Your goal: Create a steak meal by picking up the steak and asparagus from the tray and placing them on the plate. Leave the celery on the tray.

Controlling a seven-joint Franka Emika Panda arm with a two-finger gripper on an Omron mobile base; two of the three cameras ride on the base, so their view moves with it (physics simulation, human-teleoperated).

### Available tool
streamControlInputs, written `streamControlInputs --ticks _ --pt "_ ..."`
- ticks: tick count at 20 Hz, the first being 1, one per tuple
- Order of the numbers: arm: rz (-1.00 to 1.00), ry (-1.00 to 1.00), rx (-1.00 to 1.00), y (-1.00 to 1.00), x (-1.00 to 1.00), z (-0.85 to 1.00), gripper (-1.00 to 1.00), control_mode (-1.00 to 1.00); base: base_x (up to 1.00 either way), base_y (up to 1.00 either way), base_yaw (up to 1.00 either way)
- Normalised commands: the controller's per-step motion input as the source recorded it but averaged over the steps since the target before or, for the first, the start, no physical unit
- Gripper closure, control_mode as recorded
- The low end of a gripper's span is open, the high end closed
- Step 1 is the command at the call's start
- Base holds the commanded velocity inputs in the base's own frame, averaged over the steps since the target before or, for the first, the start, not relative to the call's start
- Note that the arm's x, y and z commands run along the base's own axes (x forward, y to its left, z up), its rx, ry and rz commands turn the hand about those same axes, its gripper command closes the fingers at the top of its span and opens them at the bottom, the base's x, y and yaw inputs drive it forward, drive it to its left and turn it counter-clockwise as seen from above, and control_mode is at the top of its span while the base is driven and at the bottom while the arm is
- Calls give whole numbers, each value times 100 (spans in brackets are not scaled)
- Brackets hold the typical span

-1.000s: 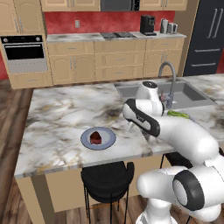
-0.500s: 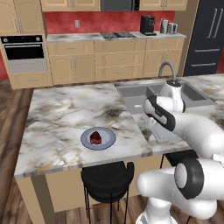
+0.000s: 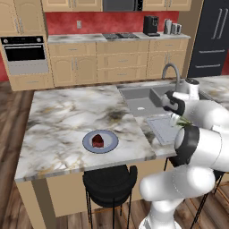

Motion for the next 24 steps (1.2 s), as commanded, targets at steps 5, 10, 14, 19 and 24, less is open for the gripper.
streamControlInputs --ticks 5,10,14,19,24 --pt "0 11 0 -76 38 -14 -100 -100 0 0 0" --pt "0 11 0 -31 36 -22 -100 -100 0 0 0" --pt "0 13 0 -19 32 -30 -100 -100 0 0 0" --pt "1 9 0 -11 23 -32 -100 -100 0 0 0" --pt "1 1 0 -21 22 -26 -100 -100 0 0 0"
